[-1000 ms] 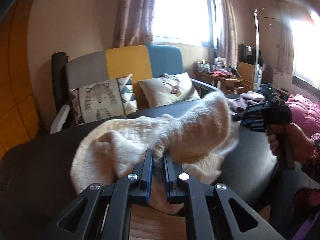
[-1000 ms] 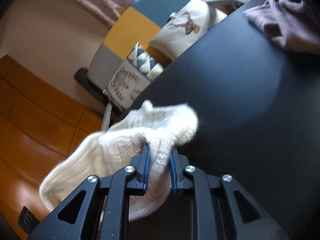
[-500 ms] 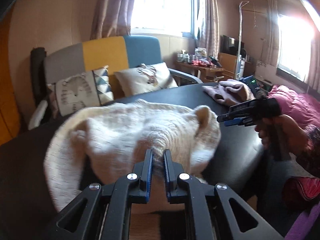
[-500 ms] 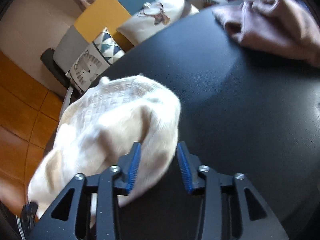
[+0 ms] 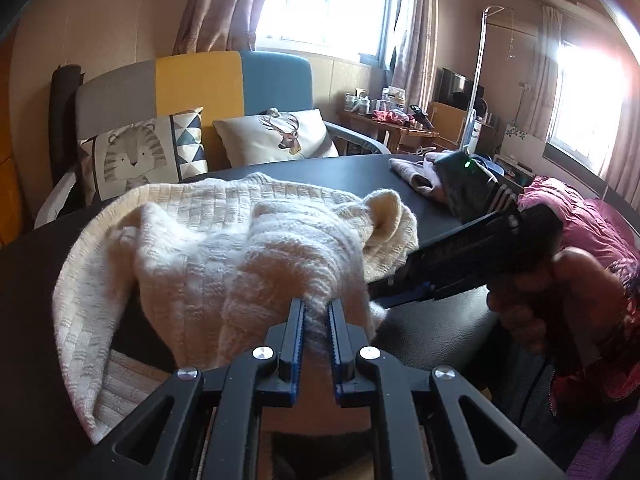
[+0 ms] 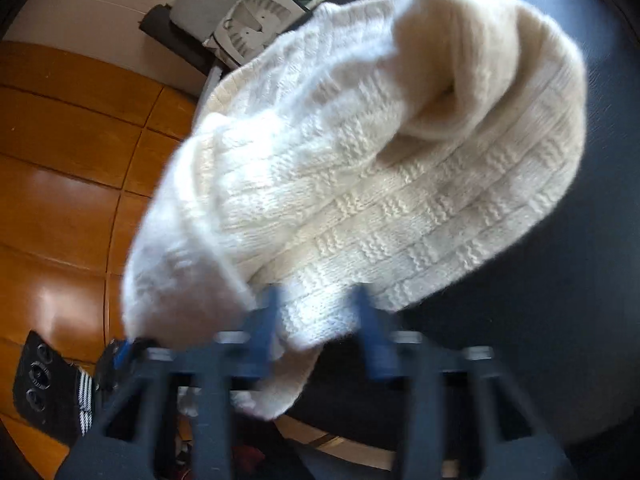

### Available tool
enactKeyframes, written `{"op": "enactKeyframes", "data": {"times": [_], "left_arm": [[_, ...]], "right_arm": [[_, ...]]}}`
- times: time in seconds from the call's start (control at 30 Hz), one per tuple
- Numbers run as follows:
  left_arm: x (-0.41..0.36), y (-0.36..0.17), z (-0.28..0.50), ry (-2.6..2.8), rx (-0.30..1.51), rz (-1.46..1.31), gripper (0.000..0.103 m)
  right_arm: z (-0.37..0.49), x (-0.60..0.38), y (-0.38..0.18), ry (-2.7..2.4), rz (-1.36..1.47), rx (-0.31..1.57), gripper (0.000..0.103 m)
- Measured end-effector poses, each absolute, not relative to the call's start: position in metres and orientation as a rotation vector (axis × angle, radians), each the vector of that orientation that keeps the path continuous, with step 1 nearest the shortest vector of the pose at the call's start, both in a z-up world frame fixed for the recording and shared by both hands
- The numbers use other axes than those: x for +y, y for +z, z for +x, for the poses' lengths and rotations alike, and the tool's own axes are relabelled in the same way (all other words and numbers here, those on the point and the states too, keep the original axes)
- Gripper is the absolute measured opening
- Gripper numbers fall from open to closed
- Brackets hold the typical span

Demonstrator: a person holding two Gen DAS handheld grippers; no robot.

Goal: Fold clothes

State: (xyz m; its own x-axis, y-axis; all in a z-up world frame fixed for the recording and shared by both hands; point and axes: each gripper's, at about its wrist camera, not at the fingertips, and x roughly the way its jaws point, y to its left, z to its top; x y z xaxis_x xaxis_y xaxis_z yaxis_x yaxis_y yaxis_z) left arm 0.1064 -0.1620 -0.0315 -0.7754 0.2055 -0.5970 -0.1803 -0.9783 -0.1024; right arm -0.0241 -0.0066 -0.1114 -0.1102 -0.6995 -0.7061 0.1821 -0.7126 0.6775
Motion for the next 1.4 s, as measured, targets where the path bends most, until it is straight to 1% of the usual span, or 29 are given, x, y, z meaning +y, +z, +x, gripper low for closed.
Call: {"op": "enactKeyframes", "data": {"times": [0.03,0.2,0.27,0.3,0.33,0.37,0.4,0.43,0.53,0.63,0.67,0.7,0.73,0.8,0.87,0.9,0.97,1.03,1.13,1.27,1.3,1.33,1.4], "left_arm": [[-0.163,-0.031,0.106,2.784,-0.057,-0.942,0.011],[-0.165,-0.033,0.105,2.8,-0.016,-0.955,0.011],[-0.167,-0.034,0.105,2.796,-0.039,-0.959,0.011],[-0.168,-0.034,0.105,2.794,-0.055,-0.956,0.011],[-0.168,-0.034,0.105,2.794,-0.062,-0.955,0.011],[-0.168,-0.034,0.104,2.795,-0.067,-0.955,0.011],[-0.167,-0.034,0.104,2.794,-0.069,-0.954,0.011],[-0.166,-0.034,0.104,2.793,-0.069,-0.953,0.011],[-0.163,-0.031,0.105,2.79,-0.05,-0.946,0.011],[-0.16,-0.027,0.107,2.79,-0.028,-0.924,0.011],[-0.16,-0.027,0.107,2.797,-0.017,-0.93,0.011],[-0.159,-0.026,0.106,2.805,-0.006,-0.936,0.011],[-0.159,-0.027,0.106,2.808,-0.003,-0.941,0.011],[-0.16,-0.027,0.106,2.808,-0.004,-0.946,0.011],[-0.161,-0.027,0.106,2.808,-0.007,-0.944,0.011],[-0.162,-0.027,0.105,2.808,-0.012,-0.944,0.011],[-0.162,-0.028,0.105,2.807,-0.032,-0.938,0.011],[-0.162,-0.028,0.104,2.807,-0.043,-0.943,0.011],[-0.162,-0.028,0.104,2.805,-0.06,-0.95,0.011],[-0.163,-0.023,0.107,2.815,-0.036,-0.942,0.011],[-0.164,-0.022,0.107,2.819,-0.027,-0.944,0.011],[-0.164,-0.021,0.107,2.83,-0.015,-0.946,0.011],[-0.167,-0.018,0.108,2.861,0.022,-0.942,0.011]], "right_arm": [[-0.024,-0.005,-0.113,-1.888,1.559,-0.584,0.0],[-0.018,0.031,-0.099,-2.041,1.489,-0.554,0.0],[-0.015,0.039,-0.097,-1.964,1.487,-0.614,0.0],[-0.013,0.043,-0.097,-1.908,1.487,-0.651,0.003],[-0.012,0.042,-0.1,-1.859,1.517,-0.671,0.004],[-0.011,0.038,-0.105,-1.813,1.564,-0.68,0.01],[-0.011,0.036,-0.109,-1.789,1.591,-0.697,0.018],[-0.011,0.034,-0.113,-1.774,1.592,-0.732,0.019],[-0.012,0.022,-0.125,-1.714,1.57,-0.849,0.02],[-0.016,0.012,-0.129,-1.695,1.561,-0.889,0.021],[-0.017,0.015,-0.128,-1.711,1.531,-0.901,0.02],[-0.016,0.017,-0.123,-1.74,1.508,-0.882,0.014],[-0.015,0.019,-0.117,-1.776,1.489,-0.842,0.0],[-0.012,0.022,-0.105,-1.846,1.448,-0.761,0.0],[-0.009,0.029,-0.097,-1.842,1.418,-0.757,0.0],[-0.006,0.031,-0.093,-1.821,1.412,-0.752,0.001],[-0.001,0.032,-0.096,-1.774,1.477,-0.727,0.008],[0.003,0.031,-0.108,-1.717,1.559,-0.782,0.035],[0.004,0.029,-0.131,-1.638,1.628,-0.912,0.037],[0.001,0.03,-0.137,-1.629,1.553,-1.083,0.037],[0.0,0.03,-0.134,-1.645,1.527,-1.079,0.033],[-0.002,0.029,-0.129,-1.666,1.503,-1.049,0.005],[-0.002,0.036,-0.118,-1.722,1.474,-0.993,0.006]]}}
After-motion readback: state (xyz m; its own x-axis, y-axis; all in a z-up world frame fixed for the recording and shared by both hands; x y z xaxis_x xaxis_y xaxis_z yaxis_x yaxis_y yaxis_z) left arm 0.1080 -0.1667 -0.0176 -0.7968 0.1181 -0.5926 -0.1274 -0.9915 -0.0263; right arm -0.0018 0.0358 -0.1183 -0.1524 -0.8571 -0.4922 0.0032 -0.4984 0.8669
